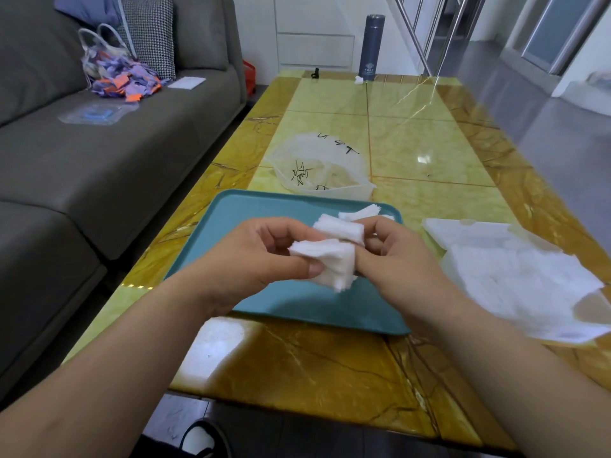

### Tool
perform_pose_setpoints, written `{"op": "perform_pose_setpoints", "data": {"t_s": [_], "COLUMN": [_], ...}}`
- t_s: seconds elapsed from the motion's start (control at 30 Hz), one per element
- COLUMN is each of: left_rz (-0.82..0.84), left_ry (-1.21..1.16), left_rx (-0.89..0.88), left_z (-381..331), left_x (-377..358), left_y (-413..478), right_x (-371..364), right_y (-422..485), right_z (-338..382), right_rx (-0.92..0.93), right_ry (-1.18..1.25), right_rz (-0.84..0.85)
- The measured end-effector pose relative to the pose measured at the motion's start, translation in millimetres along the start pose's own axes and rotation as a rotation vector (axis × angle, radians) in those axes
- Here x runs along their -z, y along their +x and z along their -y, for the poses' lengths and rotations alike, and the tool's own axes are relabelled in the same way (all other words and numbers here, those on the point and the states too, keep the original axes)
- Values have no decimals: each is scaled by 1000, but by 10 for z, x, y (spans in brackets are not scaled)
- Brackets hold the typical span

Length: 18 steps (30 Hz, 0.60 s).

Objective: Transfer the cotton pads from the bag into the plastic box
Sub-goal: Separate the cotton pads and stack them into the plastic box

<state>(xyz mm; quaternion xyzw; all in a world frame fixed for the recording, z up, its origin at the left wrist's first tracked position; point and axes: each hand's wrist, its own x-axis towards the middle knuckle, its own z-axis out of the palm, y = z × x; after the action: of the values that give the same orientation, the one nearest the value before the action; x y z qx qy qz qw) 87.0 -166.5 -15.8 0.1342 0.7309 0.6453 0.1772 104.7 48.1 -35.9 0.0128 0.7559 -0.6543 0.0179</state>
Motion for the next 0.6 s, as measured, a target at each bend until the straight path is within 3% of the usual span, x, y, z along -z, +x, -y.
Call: {"op": "perform_pose_setpoints", "data": {"t_s": [0.1, 0.27, 0.5, 0.6], "left_rz": [-69, -192, -221, -117], "left_ry": [53, 130, 261, 432], "left_rx": [-24, -22, -23, 49], "left_z": [12, 38, 49, 118], "left_x": [-70, -81, -167, -175], "left_y": [12, 42, 49, 35], "right_x": [3, 37, 82, 97], "right_y": [-46, -48, -112, -155], "right_z": [41, 61, -28, -103], "right_rx": [-38, -17, -1, 16], "right_ry": [13, -47, -127, -245], "right_rz": [126, 160, 211, 219]}}
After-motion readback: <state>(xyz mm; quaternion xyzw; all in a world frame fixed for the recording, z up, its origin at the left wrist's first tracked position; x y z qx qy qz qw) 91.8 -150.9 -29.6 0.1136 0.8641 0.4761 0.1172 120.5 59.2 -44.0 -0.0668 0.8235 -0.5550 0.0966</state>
